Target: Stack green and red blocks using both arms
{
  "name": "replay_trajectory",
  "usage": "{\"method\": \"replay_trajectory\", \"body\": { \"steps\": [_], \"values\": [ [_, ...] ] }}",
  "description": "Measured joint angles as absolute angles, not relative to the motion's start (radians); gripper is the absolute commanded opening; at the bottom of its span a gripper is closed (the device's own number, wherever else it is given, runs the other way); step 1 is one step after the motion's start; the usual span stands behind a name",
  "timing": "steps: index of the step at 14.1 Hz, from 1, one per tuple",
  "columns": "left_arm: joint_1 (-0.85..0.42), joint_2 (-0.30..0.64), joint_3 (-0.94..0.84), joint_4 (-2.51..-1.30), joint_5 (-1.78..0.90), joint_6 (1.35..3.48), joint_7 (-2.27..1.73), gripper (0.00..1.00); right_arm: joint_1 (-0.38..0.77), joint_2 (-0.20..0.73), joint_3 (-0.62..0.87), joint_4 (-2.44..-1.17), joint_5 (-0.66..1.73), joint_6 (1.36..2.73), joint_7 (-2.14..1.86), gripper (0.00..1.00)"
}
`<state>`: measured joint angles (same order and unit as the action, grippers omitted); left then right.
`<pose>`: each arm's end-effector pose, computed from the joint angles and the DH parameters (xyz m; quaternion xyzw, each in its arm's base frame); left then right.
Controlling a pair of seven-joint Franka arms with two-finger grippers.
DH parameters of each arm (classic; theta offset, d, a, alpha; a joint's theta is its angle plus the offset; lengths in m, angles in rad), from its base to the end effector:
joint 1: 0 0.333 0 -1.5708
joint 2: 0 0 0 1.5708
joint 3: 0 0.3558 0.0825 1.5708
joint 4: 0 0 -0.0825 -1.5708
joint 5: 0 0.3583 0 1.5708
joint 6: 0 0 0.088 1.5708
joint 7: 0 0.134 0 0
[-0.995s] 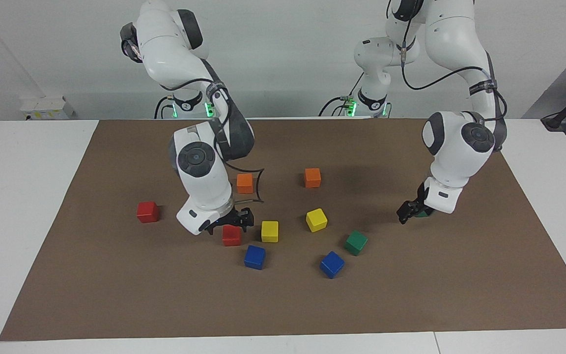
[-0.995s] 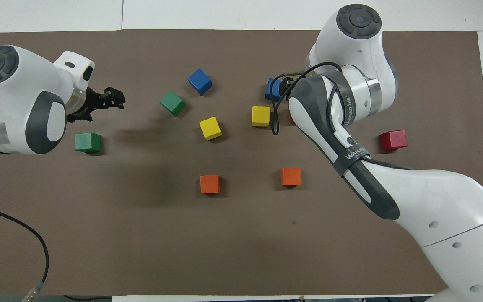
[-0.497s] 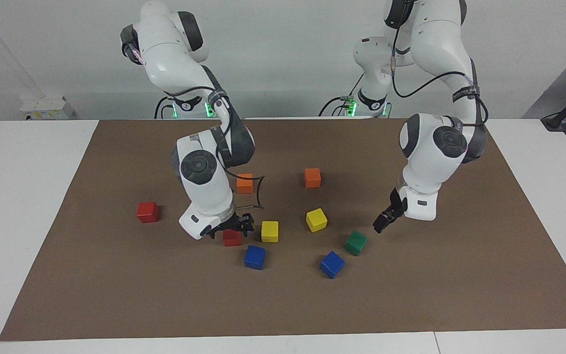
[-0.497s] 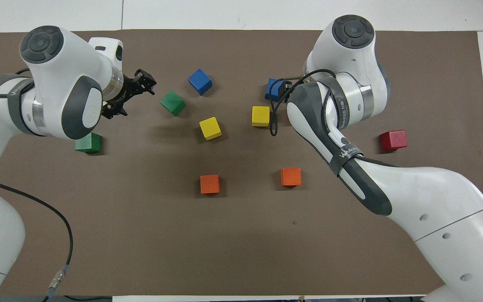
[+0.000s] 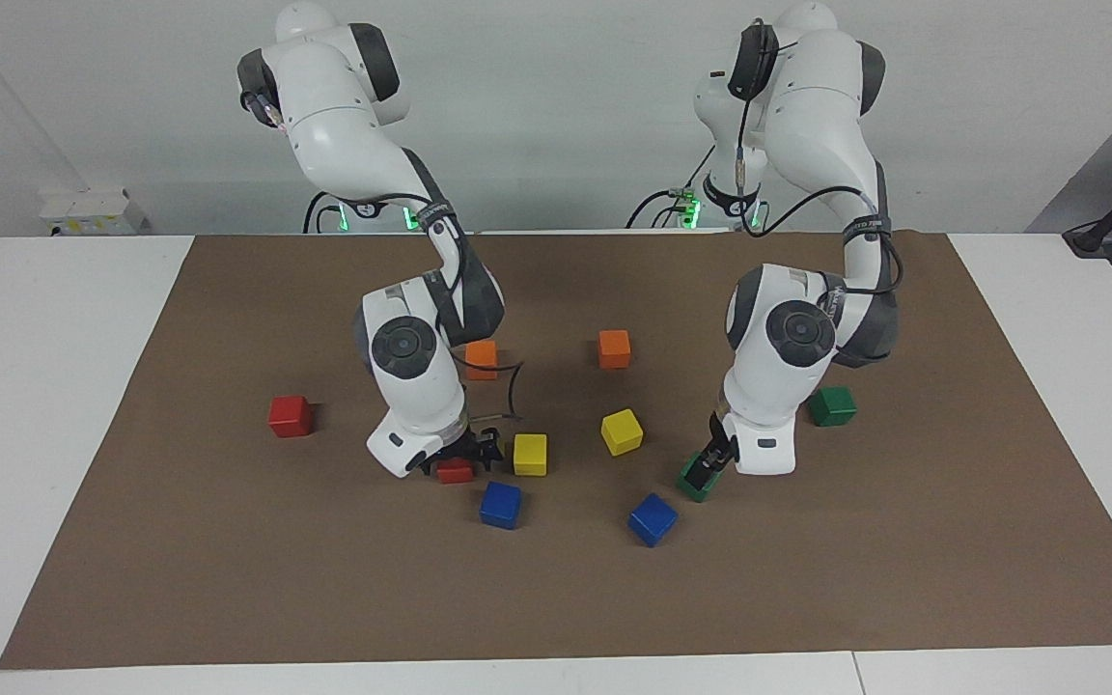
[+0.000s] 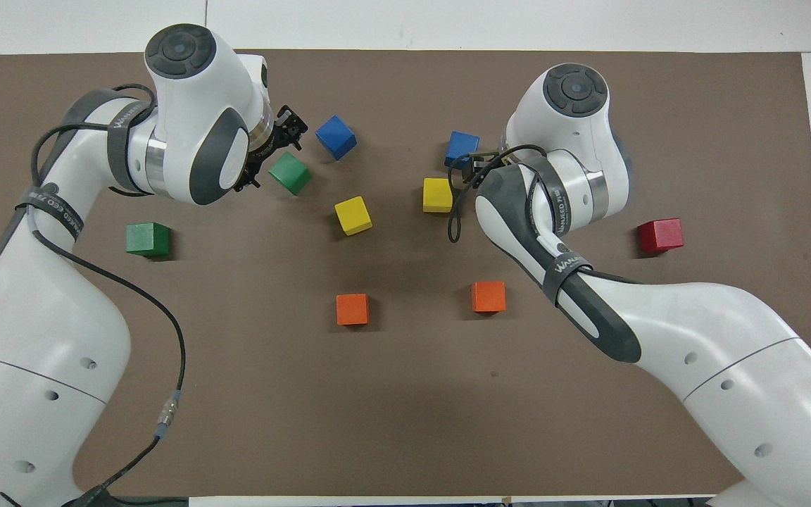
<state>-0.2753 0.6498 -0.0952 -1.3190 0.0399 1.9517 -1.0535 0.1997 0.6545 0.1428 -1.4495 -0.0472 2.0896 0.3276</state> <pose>0.6864 -0.2453 0.3695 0.9415 0.3367 -0.0122 0.0032 0.6845 0.2191 0.3221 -0.9997 -0.0048 0.0112 0.0204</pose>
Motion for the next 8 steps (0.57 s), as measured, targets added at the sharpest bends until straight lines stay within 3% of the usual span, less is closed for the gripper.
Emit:
{"method": "replay_trajectory", "body": {
  "steps": [2,4,5,7,8],
  "values": [
    [-0.281,0.66,-0.09,-1.305,0.041,1.95,-1.062,1.0,0.2,0.647,0.143,-1.472,-0.047,2.109,0.328,0.99],
    [-0.281,0.661,-0.09,-1.303,0.041,1.951,-1.089,1.0,0.198,0.638,0.142,-1.5,-0.047,2.13,0.328,0.89],
    [-0.282,0.662,-0.09,-1.303,0.042,1.953,-1.101,1.0,0.195,0.635,0.142,-1.51,-0.047,2.134,0.328,0.67],
    [-0.29,0.667,-0.09,-1.305,0.043,1.968,-1.112,1.0,0.191,0.628,0.142,-1.523,-0.047,2.136,0.328,0.05],
    [-0.294,0.671,-0.09,-1.308,0.045,1.981,-1.115,1.0,0.19,0.626,0.142,-1.525,-0.047,2.136,0.328,0.0]
  ]
}}
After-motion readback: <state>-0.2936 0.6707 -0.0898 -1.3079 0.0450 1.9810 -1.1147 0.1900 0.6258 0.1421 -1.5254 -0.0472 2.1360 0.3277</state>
